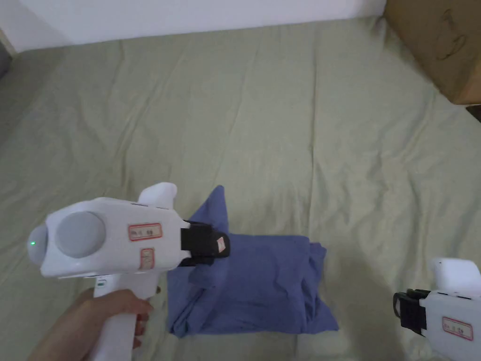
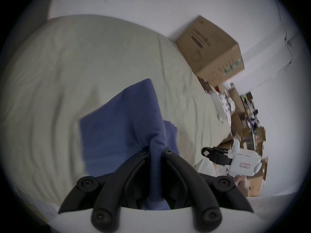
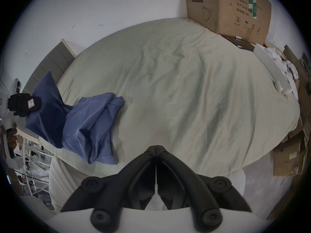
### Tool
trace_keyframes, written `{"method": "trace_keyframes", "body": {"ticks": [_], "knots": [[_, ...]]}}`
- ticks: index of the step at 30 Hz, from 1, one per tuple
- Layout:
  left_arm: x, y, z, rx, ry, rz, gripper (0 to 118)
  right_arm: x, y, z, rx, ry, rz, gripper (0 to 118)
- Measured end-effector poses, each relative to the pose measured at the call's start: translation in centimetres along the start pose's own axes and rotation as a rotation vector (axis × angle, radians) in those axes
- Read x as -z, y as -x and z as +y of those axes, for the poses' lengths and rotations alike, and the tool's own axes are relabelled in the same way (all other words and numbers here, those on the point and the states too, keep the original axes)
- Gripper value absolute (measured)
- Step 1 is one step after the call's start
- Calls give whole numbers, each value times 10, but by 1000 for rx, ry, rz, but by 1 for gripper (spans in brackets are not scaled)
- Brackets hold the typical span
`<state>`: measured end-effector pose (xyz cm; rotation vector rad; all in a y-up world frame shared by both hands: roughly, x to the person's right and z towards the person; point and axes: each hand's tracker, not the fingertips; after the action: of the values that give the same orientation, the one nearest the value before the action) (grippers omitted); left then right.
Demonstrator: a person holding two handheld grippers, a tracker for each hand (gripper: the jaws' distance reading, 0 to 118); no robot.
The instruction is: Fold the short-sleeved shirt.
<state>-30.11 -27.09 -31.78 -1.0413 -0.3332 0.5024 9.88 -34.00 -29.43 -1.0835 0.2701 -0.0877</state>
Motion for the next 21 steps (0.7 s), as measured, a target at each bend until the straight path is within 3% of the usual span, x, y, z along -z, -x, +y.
{"method": "trace_keyframes", "body": {"ticks": [5, 9, 10, 12, 13, 14, 18, 19, 21], "knots": [[67, -31, -12, 96, 129, -28, 10, -3, -21, -8, 62, -5, -13, 0], [100, -33, -13, 37, 185, -19, 14, 0, -33, -13, 94, 13, -18, 0], [103, -31, -13, 41, 195, -41, 23, 1, -34, -14, 102, 16, -16, 0], [100, -28, -13, 22, 227, -120, 84, 3, -35, -16, 106, 23, -15, 0], [95, -29, -14, 25, 224, -113, 108, 3, -35, -15, 104, 24, -15, 0], [88, -29, -16, 26, 214, -111, 118, 4, -34, -15, 103, 26, -15, 0], [41, -30, -17, 8, 108, -122, 105, 8, -30, -13, 98, 27, 4, 0], [33, -22, -17, -19, 82, -113, 94, 10, -28, -12, 95, 28, 7, 0], [24, 2, -17, -58, 18, -101, 27, 12, -24, -11, 86, 28, 10, 0]]}}
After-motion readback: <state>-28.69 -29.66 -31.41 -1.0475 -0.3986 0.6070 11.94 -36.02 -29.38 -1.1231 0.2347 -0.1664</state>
